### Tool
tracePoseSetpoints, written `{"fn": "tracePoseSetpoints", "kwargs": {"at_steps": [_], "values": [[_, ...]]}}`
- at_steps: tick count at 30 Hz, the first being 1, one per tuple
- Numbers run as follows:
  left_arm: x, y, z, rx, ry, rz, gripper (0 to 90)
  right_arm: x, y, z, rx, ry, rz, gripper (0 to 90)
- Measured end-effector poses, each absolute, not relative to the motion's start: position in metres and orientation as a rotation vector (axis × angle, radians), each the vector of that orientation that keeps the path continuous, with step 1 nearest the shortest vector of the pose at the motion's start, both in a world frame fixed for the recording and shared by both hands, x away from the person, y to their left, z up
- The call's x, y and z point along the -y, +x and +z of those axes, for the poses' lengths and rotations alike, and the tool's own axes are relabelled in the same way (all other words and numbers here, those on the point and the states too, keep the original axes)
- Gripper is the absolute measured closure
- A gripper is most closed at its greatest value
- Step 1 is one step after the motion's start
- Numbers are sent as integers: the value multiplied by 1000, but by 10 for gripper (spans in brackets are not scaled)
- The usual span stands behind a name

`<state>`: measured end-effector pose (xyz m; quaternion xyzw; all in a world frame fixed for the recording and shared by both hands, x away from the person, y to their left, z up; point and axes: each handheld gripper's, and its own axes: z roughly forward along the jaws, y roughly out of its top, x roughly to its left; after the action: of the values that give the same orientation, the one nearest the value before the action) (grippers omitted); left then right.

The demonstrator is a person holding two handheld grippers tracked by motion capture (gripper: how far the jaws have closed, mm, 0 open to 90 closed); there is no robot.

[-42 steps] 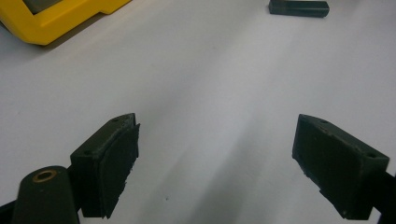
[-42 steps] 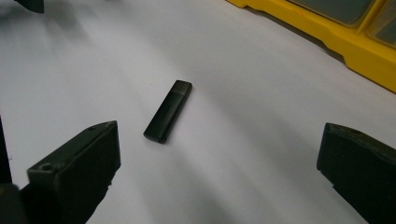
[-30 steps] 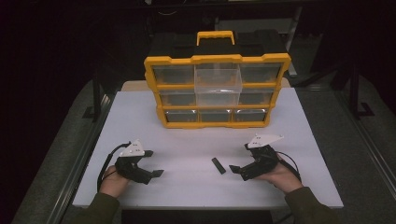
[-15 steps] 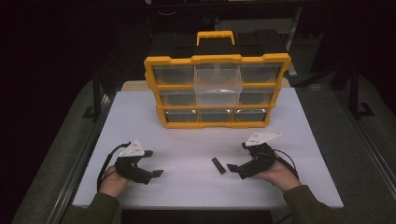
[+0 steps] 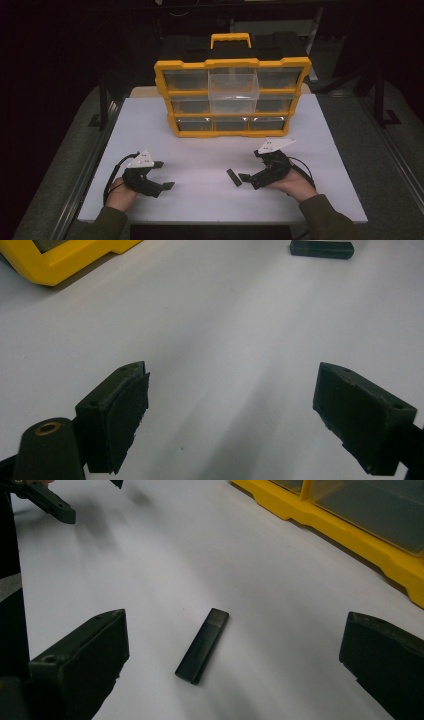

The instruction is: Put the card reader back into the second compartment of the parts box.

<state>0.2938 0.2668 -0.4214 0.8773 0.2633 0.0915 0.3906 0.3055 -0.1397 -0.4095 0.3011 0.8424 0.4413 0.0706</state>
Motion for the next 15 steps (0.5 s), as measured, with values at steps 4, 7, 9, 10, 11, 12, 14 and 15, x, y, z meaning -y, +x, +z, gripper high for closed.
{"fn": "tracePoseSetpoints", "kwargs": {"at_steps": [4,7,9,10,11,12,14,15], "values": [[-266,294,-421,-668,2230,232,144,136,307,-409,-2540,896,1329,0],[-266,294,-421,-668,2231,231,144,134,308,-408,-2542,887,1331,0],[-266,294,-421,-667,2230,230,145,132,308,-407,-2545,881,1331,0],[-266,294,-421,-667,2230,230,144,131,309,-407,-2545,880,1332,0],[-266,294,-421,-667,2230,230,144,131,309,-407,-2546,877,1334,0],[-266,294,-421,-668,2230,230,145,130,310,-406,-2547,874,1335,0],[-266,294,-421,-666,2231,230,144,128,311,-406,-2549,869,1333,0],[-266,293,-421,-666,2230,230,144,127,311,-405,-2549,867,1335,0]]}}
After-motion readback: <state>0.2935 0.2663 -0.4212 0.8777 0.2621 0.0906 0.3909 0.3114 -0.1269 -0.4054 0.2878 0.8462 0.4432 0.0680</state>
